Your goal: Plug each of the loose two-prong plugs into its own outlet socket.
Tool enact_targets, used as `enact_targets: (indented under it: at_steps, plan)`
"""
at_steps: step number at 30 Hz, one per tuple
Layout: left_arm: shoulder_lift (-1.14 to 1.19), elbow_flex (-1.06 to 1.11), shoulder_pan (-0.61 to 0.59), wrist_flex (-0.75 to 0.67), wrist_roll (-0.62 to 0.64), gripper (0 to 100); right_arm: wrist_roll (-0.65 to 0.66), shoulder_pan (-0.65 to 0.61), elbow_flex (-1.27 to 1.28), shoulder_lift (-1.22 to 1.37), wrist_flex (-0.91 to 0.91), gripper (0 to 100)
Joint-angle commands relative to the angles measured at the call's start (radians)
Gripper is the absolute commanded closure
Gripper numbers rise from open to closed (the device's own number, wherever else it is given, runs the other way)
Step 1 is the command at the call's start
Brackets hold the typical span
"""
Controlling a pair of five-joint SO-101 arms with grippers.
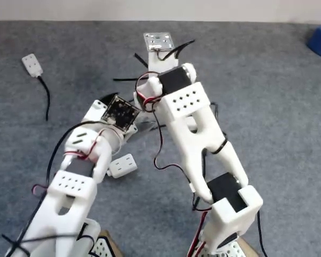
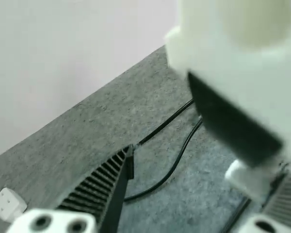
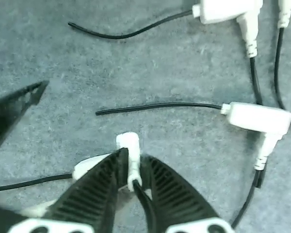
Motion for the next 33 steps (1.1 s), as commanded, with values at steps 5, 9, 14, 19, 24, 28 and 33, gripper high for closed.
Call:
enact_targets:
  at_steps: [5,9,14,19,24,28,33]
  plan:
    - [-0.252,0.139,-0.061,0.068,0.002,59,0.052,0.094,-0.008,-0.03,-0.007,99.2]
    - [-0.358,0.177,-0.084,0.157,0.003,59,0.057,0.094,-0.012,0.024,-0.002,99.2]
    - [-0.47,0.18,-0.151,0.224,0.003,59,0.057,0.088,-0.005,0.025,-0.001,99.2]
    - [-0.483,0.179,-0.236,0.232,0.034,59,0.058,0.045,0.002,0.033,0.093,98.9]
    - [-0.444,0.17,-0.275,0.227,0.11,59,0.058,0.004,0.139,0.031,0.102,98.8]
    - [-0.401,0.168,-0.277,0.227,0.11,59,0.212,-0.03,0.213,0.031,0.11,94.3]
    - [-0.354,0.133,-0.278,0.227,0.11,59,0.382,-0.004,0.377,0.025,0.016,91.9]
